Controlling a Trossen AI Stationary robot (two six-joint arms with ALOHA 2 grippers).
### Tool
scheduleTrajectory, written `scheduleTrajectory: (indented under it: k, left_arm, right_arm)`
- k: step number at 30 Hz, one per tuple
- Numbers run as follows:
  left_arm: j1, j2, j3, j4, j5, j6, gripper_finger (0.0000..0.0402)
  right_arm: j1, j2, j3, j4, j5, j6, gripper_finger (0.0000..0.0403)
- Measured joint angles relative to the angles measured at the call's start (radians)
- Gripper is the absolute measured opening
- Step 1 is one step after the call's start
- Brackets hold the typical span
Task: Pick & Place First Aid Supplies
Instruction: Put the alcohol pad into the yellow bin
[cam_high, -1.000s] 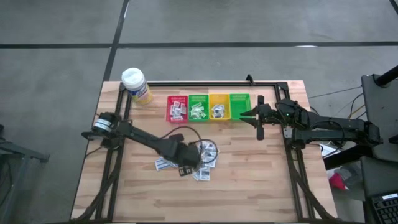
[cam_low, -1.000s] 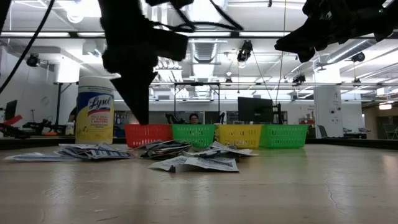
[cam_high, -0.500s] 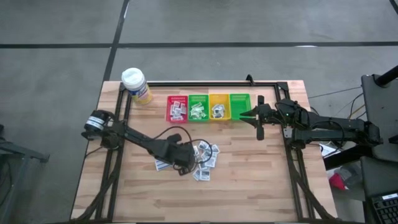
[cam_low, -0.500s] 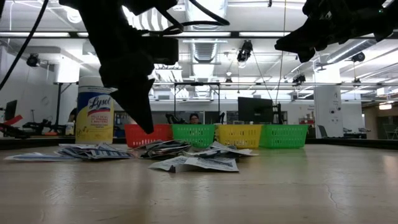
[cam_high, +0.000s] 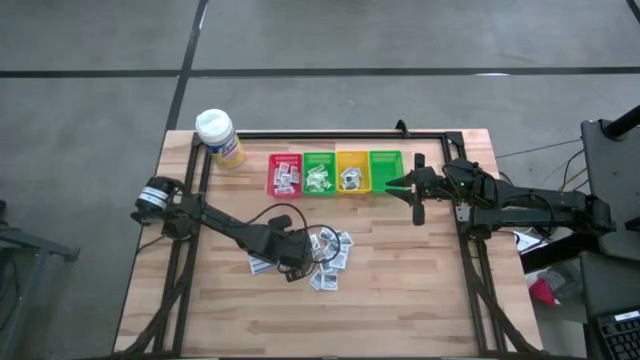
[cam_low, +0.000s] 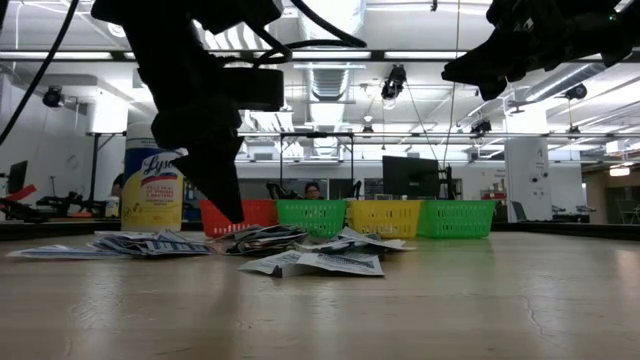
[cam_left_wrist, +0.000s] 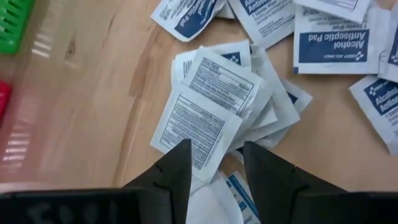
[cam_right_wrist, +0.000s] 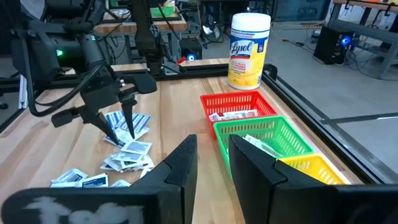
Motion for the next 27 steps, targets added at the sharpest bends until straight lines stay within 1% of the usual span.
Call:
scheduleTrajectory:
  k: [10, 16, 22, 27]
  left_arm:
    - [0.000, 0.025, -0.019, 0.020, 0.001, 0.000, 0.0142]
    - [0.000, 0.051, -0.011, 0.018, 0.000, -0.004, 0.0142]
    - [-0.001, 0.051, -0.011, 0.011, -0.040, -0.011, 0.0135]
    - [-0.001, 0.051, -0.011, 0.009, -0.061, -0.011, 0.0120]
  right_arm:
    - [0.000, 0.000, 0.000, 0.000, 0.000, -0.003, 0.0077]
    - [0.000, 0.000, 0.000, 0.000, 0.000, -0.001, 0.0082]
    - [0.000, 0.000, 0.000, 0.000, 0.000, 0.000, 0.0090]
    - [0.000, 0.000, 0.000, 0.000, 0.000, 0.000, 0.0088]
